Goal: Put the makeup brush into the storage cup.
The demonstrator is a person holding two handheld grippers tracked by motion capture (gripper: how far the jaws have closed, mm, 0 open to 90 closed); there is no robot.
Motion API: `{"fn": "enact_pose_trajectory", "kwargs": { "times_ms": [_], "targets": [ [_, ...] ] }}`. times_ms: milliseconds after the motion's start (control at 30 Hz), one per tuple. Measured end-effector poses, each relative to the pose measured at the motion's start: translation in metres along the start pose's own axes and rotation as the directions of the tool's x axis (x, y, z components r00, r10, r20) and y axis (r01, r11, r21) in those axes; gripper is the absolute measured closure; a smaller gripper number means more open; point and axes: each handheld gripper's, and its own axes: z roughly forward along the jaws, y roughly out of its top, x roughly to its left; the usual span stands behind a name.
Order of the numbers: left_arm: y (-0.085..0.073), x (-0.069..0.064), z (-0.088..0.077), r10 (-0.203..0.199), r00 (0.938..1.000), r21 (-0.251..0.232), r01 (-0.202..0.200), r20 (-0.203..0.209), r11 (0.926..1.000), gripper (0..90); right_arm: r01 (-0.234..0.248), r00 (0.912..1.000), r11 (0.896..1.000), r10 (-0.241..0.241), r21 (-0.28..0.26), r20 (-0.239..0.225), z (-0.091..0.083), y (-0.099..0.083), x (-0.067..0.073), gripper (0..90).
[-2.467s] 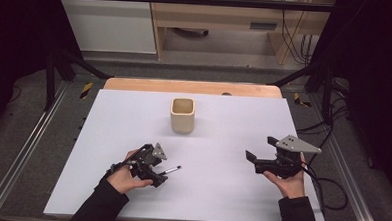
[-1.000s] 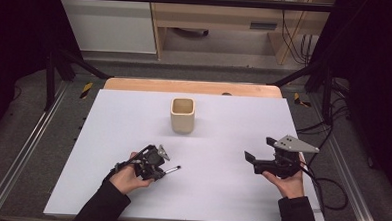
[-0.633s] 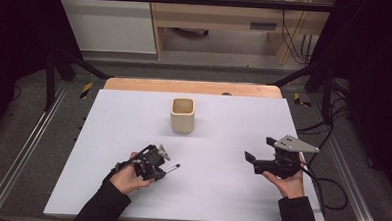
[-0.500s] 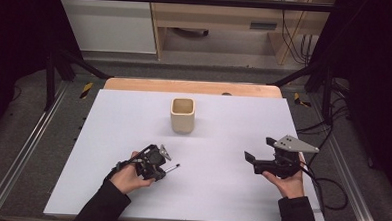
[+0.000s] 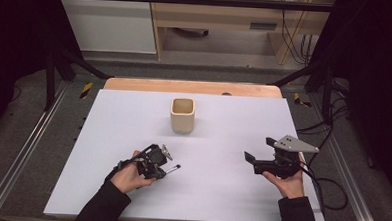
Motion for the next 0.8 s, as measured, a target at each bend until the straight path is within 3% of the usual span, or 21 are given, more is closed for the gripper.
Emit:
{"fn": "enact_pose_trajectory", "kwargs": {
  "times_ms": [433, 700, 800],
  "targets": [
    [0.000, -0.001, -0.001, 0.006, 1.0000, -0.004, -0.006, -0.005, 1.0000, 84.0, 0.002, 1.0000, 1.000, -0.002, 0.009, -0.002, 0.000, 0.000, 0.000, 8.5],
    [-0.002, -0.001, -0.017, 0.005, 0.9997, -0.075, -0.007, -0.022, 0.9972, 84.0, 0.003, 1.0000, 1.000, -0.003, 0.008, -0.008, 0.000, 0.000, 0.000, 8.5],
    [-0.004, -0.002, -0.027, -0.013, 0.9997, -0.136, 0.010, -0.021, 0.9906, 84.0, 0.002, 1.0000, 1.000, -0.002, 0.011, -0.009, 0.001, -0.001, 0.001, 8.5]
  ]
}}
